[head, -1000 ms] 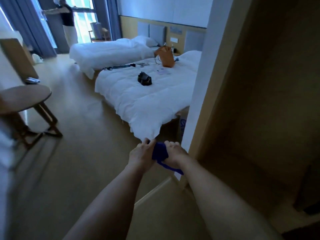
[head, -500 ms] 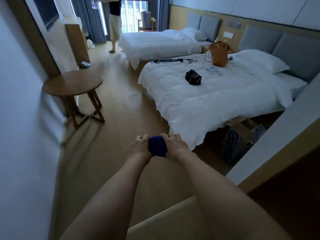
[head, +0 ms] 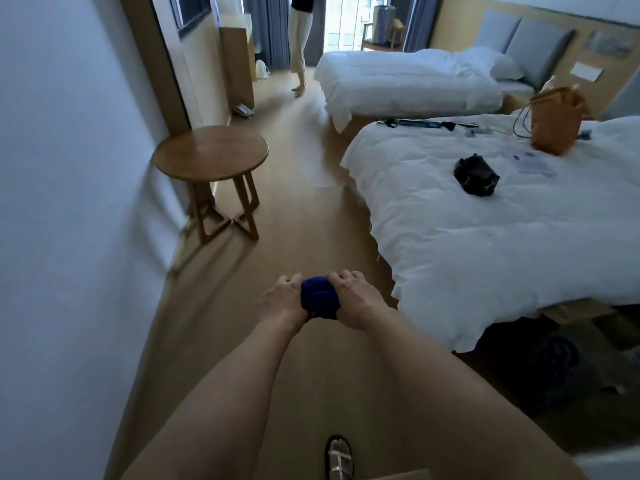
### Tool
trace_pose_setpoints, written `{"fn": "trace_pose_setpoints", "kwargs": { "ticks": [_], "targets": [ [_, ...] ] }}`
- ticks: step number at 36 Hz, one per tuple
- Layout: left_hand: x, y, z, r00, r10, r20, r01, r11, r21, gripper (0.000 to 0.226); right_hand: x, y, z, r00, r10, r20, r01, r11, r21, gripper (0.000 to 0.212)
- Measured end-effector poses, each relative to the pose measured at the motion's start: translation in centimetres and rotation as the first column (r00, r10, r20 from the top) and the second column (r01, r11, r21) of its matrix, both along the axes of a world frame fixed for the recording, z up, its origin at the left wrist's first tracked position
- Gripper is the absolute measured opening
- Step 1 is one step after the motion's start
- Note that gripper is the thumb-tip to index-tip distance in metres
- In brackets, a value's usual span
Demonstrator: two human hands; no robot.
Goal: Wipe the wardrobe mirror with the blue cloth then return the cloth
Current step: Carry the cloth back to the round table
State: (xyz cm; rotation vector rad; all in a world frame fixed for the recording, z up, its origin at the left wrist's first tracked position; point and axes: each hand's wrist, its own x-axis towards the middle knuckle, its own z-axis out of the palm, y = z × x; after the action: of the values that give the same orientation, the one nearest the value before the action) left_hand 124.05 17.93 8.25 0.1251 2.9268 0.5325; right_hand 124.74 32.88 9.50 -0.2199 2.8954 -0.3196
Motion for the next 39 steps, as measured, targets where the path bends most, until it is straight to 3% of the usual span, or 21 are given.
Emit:
{"fn": "trace_pose_setpoints", "kwargs": {
  "ticks": [20, 39],
  "targets": [
    [-24.6, 4.5, 1.8, 0.991, 0.131, -0.021, -0.129, 0.988, 0.09, 0.047, -27.2, 4.4, 1.4, 0.984, 0.171, -0.048, -0.171, 0.985, -0.005, 0.063],
    [-53.4, -0.6, 1.2, 0.989, 0.144, -0.029, -0.142, 0.988, 0.068, 0.048, -54.9, -1.1, 2.4, 0.982, 0.171, -0.076, -0.163, 0.98, 0.11, 0.061]
  ]
}}
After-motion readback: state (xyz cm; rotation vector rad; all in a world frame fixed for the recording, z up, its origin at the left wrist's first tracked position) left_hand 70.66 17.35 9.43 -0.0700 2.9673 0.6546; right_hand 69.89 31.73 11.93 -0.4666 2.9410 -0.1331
